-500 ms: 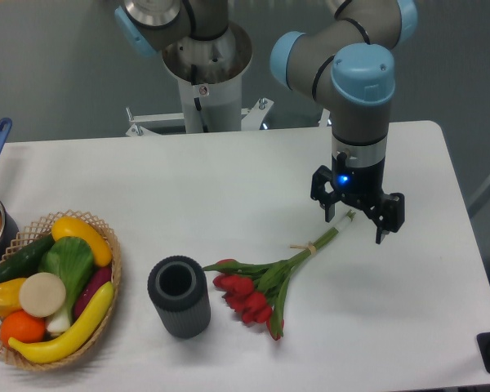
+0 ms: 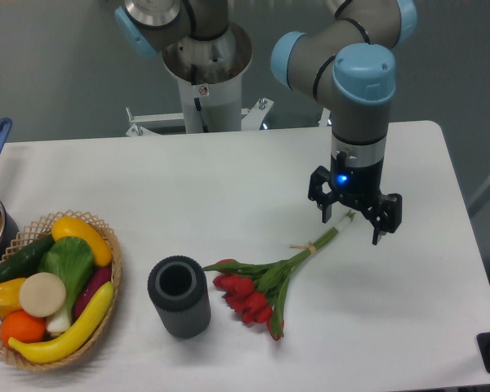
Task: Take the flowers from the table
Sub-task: 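Move the open gripper down over the tied red tulip stems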
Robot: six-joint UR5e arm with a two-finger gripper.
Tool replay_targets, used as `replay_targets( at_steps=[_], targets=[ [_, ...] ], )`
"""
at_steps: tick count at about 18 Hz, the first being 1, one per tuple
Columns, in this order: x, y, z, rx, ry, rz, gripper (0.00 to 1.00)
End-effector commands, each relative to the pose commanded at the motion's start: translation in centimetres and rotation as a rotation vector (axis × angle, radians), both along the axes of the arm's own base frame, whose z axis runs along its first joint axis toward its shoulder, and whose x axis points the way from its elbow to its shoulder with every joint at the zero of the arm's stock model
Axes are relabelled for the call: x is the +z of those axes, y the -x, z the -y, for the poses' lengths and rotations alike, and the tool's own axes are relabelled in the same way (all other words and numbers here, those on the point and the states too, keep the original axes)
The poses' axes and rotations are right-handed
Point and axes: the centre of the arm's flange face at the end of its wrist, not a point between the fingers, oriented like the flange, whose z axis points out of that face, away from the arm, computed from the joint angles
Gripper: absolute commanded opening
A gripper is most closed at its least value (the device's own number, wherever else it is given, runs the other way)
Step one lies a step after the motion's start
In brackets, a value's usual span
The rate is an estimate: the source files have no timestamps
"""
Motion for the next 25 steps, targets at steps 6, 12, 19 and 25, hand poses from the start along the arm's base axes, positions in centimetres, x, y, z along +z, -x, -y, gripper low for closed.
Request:
replay_targets(
  at_steps=[6, 12, 19, 25],
  targets=[
    [-1.6, -1.2, -0.2, 0.015, -0.024, 0.013, 1.0],
    [-4.9, -2.4, -0.5, 0.001, 0.003, 0.064, 1.0],
    [-12.4, -3.1, -2.1, -0.065, 0.049, 0.151, 1.0],
    [-15.3, -2.9, -3.3, -0.093, 0.027, 0.213, 1.0]
  ],
)
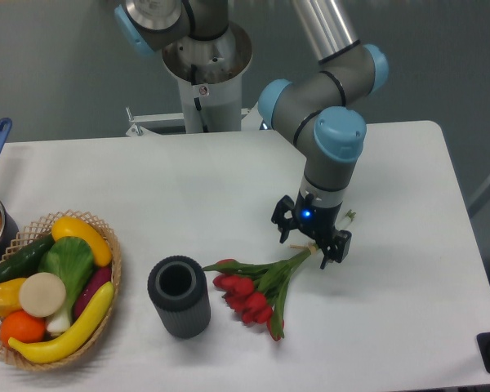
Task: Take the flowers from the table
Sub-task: 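Move the open gripper down over the tied red tulip stems, then close the gripper around the tulip stems near the tie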
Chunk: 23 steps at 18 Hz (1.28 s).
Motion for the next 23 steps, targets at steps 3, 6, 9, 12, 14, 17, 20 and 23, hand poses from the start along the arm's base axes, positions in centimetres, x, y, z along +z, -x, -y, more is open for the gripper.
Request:
replay_targets(
  at_steps=[3, 6, 9, 12, 14, 17, 20, 23],
  targets=[
    [-0.7, -0.5, -0.6, -0.016, 0.009, 0.008, 1.0],
    [-1.2, -1.0, -0.4, -0.019, 0.016, 0.018, 1.0],
    [-1.3, -1.5, -0.8, -0.03, 0.017, 0.019, 1.0],
    [-1.8, -1.6, -1.0, -0.032, 0.022, 0.025, 1.0],
    [-2.2, -2.1, -1.5, -0.044, 0.026, 0.028, 1.0],
    [-2.3, -2.4, -1.5, -0.048, 0.031, 0.028, 1.0],
    [-2.4, -2.6, -1.7, -0.058, 0.034, 0.028, 1.0],
    [-2.6, -2.6, -1.7, -0.058, 0.037, 0.03, 0.84]
  ],
)
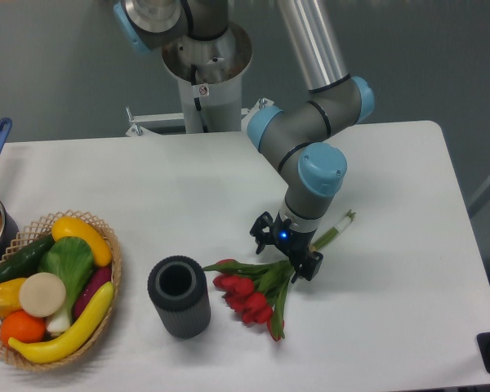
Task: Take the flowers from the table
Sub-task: 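Close the gripper around the tulip stems near the tie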
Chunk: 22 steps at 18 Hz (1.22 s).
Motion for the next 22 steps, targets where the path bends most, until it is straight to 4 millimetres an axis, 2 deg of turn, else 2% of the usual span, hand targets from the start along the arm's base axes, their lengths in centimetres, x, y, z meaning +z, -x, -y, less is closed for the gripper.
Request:
replay_targets(
  at_steps=[3, 7, 8, 9, 11, 19, 22],
  targets=[
    [0.0, 0.1, -0.2, -0.002, -0.002, -0.003, 0.64],
    [0.0, 0.4, -0.2, -0.001, -0.003, -0.006, 0.54],
    [0.3, 0.3, -0.2, 0.0, -0.005, -0.008, 0.44],
    [0.4, 0.3, -0.1, 0.001, -0.007, -0.008, 0.39],
    [0.7, 0.5, -0.1, 0.006, -0.01, -0.013, 0.32],
    [1.2, 1.0, 0.1, 0.012, -0.018, -0.021, 0.29],
    [4.9, 1.7, 0.8, 0.028, -0.057, -0.072, 0.3]
  ],
)
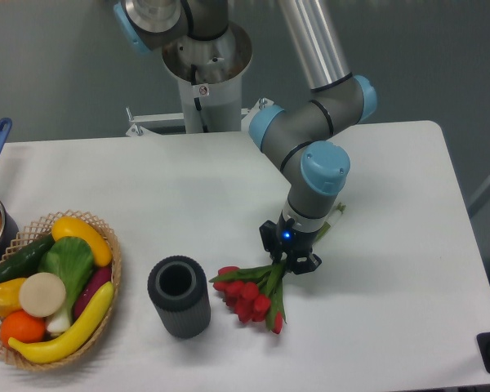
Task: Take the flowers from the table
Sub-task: 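Close the gripper around the tulip stems near the tie, then lift the gripped tulip bunch up off the table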
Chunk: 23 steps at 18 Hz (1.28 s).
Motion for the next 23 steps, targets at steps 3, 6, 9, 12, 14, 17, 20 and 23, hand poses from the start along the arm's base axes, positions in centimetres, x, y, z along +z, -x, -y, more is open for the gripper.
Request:
replay_targets(
  at_steps=[3, 6, 9, 12, 14, 17, 20, 23],
  targets=[
    [5.1, -0.1, 0.5, 0.013, -0.052, -0.067, 0.3],
    [9.7, 1.2, 1.7, 0.043, -0.166, -0.091, 0.3],
    [13.4, 1.7, 2.2, 0.081, -0.326, -0.042, 0.3],
    [16.6, 1.0, 2.5, 0.083, -0.462, 0.005, 0.3],
    [17.7, 0.4, 2.3, 0.073, -0.524, 0.037, 0.3],
    [18.9, -0.5, 1.7, 0.042, -0.627, 0.107, 0.3],
    [20.3, -1.1, 2.0, 0.056, -0.707, 0.175, 0.3],
    [21.3, -1.3, 2.1, 0.072, -0.738, 0.207, 0.3]
  ],
)
